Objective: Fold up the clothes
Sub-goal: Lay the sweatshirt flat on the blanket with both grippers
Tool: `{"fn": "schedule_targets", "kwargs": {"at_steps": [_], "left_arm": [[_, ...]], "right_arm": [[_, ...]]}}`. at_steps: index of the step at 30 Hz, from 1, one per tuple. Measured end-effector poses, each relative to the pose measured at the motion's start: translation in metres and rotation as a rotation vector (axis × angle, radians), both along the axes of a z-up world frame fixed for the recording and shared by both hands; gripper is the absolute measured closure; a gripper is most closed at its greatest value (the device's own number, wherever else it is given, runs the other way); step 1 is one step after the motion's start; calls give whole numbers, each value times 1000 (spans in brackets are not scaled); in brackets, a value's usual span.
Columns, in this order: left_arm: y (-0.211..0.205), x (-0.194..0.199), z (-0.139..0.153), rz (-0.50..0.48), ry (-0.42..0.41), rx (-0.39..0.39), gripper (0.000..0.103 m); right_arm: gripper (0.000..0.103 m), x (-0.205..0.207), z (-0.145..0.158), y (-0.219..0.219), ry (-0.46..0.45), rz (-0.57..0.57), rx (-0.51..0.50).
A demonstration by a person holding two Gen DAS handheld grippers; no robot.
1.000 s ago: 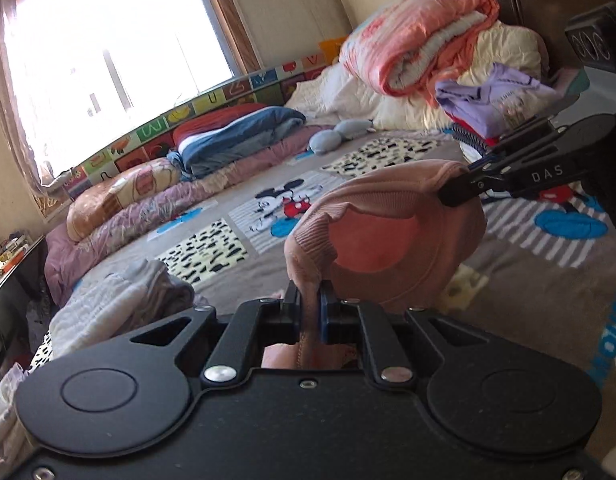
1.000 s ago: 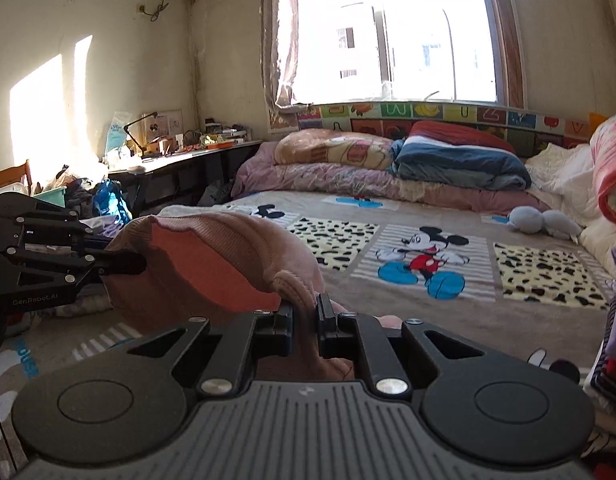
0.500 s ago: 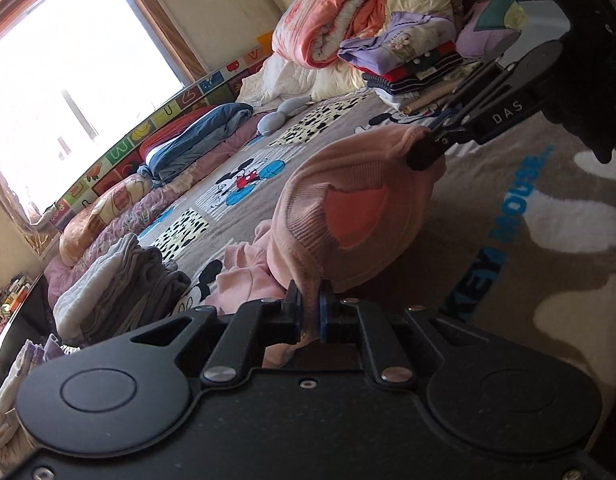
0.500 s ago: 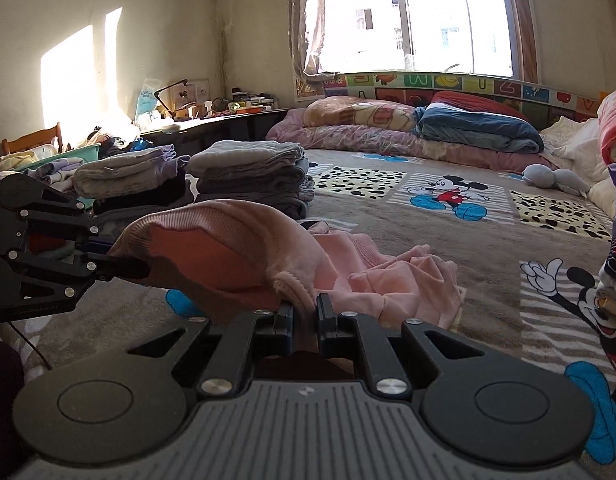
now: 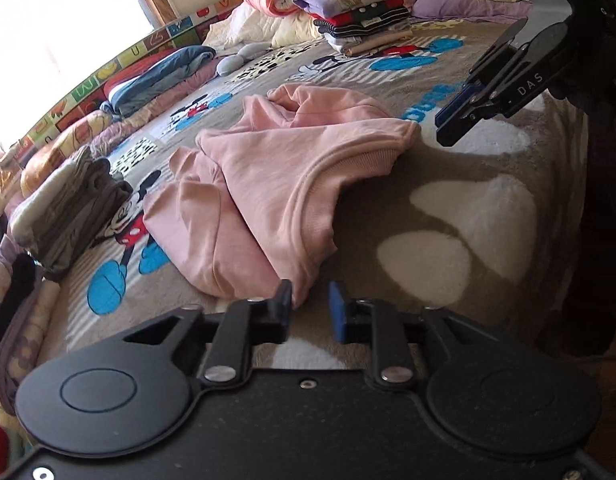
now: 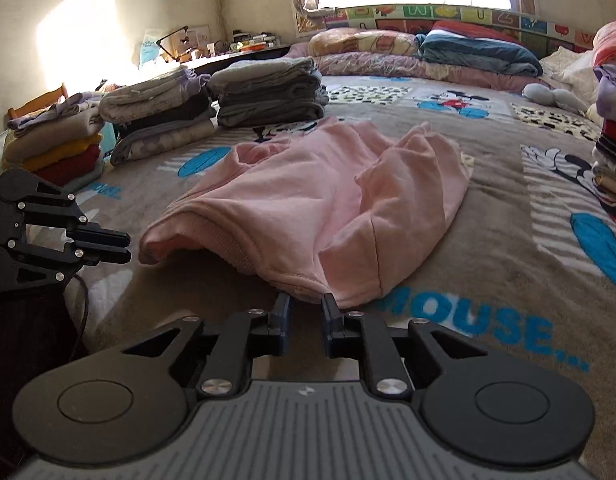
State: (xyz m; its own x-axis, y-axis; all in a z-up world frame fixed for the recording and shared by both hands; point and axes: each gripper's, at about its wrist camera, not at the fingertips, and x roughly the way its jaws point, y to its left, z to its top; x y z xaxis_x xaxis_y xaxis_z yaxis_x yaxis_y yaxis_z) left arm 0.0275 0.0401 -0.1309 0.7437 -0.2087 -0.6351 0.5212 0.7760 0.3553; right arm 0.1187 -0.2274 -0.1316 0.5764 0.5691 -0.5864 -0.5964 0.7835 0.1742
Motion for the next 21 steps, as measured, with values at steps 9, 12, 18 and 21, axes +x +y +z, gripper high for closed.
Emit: {"fn": "schedule_targets", "kwargs": {"at_steps": [9,12,18,21], "left_arm": [[69,12,83,375,98,-645,22],[104,23,78,533,166,-1067,12],[102,29,-6,787,371,-1381,8],[92,32,-34,785,459,-1445,14]], "right_arm": [[52,-2,-12,-62,260,-253,547],[43,7,-34,-72,365,-349,764],[33,5,-88,-54,541,-424,975],[33,8,-95,-53,576,-447,1059]]}}
